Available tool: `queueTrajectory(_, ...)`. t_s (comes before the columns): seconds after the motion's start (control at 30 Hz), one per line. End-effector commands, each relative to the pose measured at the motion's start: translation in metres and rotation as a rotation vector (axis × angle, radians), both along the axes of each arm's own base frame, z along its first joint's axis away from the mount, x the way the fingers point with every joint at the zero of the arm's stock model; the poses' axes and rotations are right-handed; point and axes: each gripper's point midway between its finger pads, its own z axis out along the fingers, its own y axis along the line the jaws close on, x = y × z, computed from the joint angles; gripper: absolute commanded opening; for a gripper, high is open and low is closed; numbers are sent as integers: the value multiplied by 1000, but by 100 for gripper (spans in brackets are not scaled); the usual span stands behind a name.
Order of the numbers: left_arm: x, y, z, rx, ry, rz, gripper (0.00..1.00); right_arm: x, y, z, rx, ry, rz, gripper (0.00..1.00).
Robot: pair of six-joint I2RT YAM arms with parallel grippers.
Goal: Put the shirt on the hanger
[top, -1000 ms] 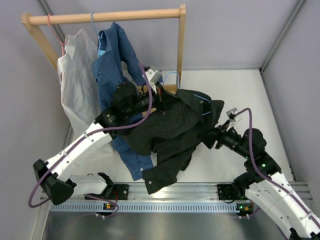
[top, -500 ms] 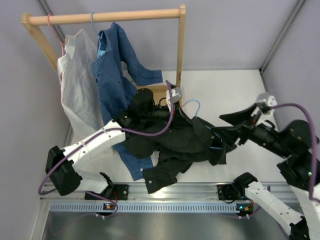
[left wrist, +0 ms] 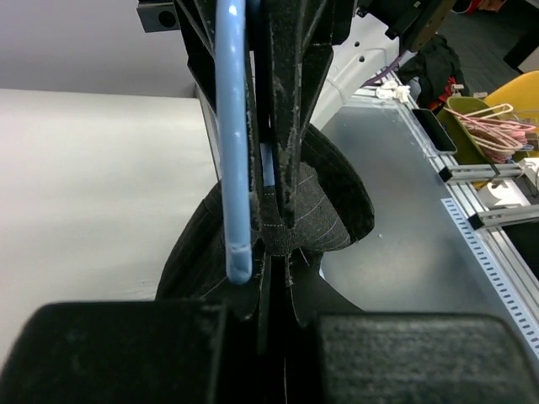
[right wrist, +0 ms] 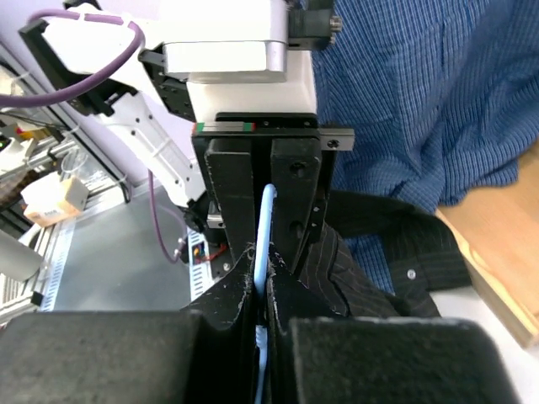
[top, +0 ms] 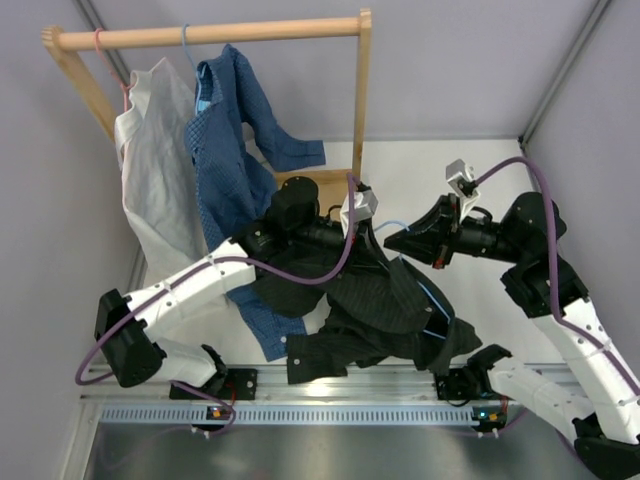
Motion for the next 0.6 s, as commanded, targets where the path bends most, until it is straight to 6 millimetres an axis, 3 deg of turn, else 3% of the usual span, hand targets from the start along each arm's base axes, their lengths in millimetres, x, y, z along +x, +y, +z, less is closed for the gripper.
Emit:
queueTrajectory(0.0,0,-1,31,-55,-77,-8,0,-17,1,29,96,-135,73,0)
queueTrajectory(0.07,21,-3,40,-40,-84,133,55,-8,-6,35,98,-173,-17,0)
queueTrajectory(0.1,31,-2,45,-35,-93,208,92,-5,-10,26,62,-142,-58,0)
queueTrajectory(0.13,52,3,42,2,-94,352,98,-6,-16,37,59,-166,-95,0)
queueTrajectory(0.2,62,23,60,-21,-145,492,98,-1,-33,47,16,-186,-214,0)
queueTrajectory(0.23,81,36,64,-22,-163,638,98,-2,-38,49,1,-193,-239,0)
queueTrajectory(0.27,78,58,84,-74,-188,712,98,-1,-45,53,-18,-220,-279,0)
queueTrajectory(0.3,81,71,88,-88,-209,771,98,-6,-52,65,-14,-241,-304,0)
queueTrajectory(0.33,93,85,74,-79,-211,878,98,-8,-57,63,-33,-225,-322,0)
queueTrajectory(0.37,85,104,86,-142,-229,917,98,-10,-61,68,-32,-242,-337,0)
queueTrajectory(0.4,83,111,83,-160,-239,933,98,-18,-64,78,-16,-261,-331,0)
queueTrajectory(0.43,83,114,64,-160,-239,943,98,-22,-65,80,-17,-262,-322,0)
queueTrajectory(0.5,76,126,66,-218,-245,961,98,-33,-67,92,1,-287,-300,0)
queueTrajectory(0.57,82,129,51,-204,-238,1000,98,-38,-68,95,-2,-292,-287,0)
